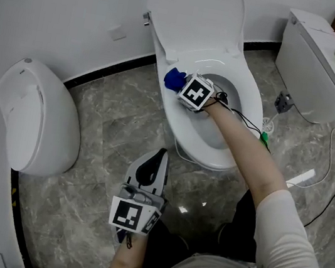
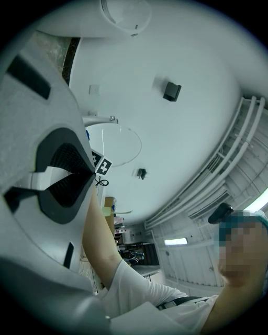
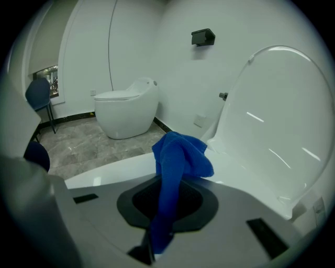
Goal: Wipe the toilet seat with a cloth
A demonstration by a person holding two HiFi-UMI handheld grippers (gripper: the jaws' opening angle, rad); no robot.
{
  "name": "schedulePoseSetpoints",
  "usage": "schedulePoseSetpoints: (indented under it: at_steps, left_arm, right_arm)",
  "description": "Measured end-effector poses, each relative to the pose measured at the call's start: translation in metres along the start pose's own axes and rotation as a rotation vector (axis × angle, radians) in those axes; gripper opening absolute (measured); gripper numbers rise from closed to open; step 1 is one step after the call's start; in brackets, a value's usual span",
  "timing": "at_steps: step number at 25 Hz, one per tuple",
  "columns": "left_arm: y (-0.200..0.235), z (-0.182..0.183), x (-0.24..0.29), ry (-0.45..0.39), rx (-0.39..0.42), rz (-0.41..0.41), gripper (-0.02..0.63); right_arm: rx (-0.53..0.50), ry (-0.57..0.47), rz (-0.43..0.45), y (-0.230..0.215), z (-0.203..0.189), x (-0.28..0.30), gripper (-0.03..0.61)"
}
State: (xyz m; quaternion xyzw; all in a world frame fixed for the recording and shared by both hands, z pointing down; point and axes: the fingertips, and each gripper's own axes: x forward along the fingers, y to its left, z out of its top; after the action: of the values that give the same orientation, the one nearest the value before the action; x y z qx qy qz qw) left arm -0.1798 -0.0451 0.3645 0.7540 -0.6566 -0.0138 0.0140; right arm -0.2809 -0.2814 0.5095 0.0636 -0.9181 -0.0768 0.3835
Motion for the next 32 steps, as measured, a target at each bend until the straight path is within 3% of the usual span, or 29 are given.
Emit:
schedulePoseSetpoints:
  at_steps: [32]
  left_arm:
    - [-0.01, 0.018, -0.005, 0.0, 0.018, 0.006, 0.008]
  right_arm:
    - [-0.088, -0.028, 0.038, 0.047, -0.005, -0.03, 0.034]
